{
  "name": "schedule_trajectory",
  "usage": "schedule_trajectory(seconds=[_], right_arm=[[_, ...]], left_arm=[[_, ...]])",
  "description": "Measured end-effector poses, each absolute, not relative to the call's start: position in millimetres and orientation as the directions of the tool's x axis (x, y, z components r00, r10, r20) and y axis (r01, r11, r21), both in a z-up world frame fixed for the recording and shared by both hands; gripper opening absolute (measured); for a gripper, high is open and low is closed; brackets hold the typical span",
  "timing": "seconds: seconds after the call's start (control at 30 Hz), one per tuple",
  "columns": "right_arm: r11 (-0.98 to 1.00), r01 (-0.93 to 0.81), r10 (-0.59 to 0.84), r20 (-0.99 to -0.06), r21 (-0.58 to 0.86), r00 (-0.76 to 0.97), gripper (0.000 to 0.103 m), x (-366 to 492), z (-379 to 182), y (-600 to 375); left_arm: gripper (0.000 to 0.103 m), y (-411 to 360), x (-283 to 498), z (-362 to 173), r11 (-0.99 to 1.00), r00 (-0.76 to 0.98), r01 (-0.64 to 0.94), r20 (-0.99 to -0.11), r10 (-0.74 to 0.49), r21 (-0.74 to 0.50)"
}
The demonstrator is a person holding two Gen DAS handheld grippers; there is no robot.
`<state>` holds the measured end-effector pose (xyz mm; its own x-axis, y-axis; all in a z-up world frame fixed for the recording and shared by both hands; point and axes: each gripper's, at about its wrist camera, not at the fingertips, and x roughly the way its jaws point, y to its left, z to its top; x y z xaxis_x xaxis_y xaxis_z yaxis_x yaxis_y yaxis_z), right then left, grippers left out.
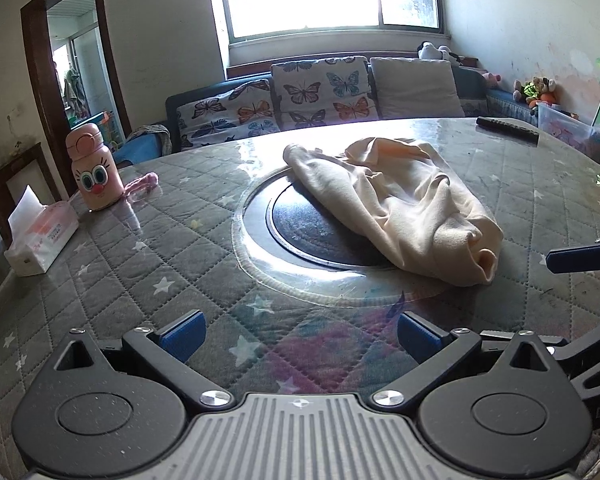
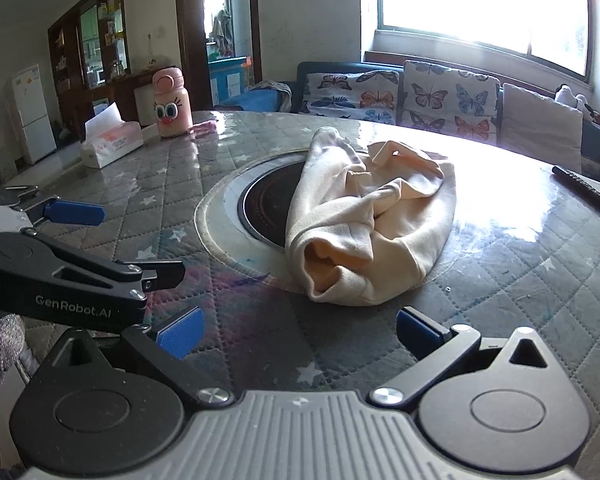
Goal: Fold clothes
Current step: 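Move both grippers toward the crumpled cream sweatshirt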
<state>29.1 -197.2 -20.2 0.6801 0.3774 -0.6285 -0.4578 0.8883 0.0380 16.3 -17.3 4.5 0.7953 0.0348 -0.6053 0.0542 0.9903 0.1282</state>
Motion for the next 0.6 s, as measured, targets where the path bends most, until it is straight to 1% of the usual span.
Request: schedule_trajectory(seconds=[0.6], right_arm=[[0.906, -0.418, 0.370, -0.612, 0.070, 0.699, 0.103, 62.3, -10.8, -209.5]], left_arm=[[0.103, -22.4, 44.4, 11.2, 0.985, 0.800, 0.080, -0.600, 0.027, 0.150]])
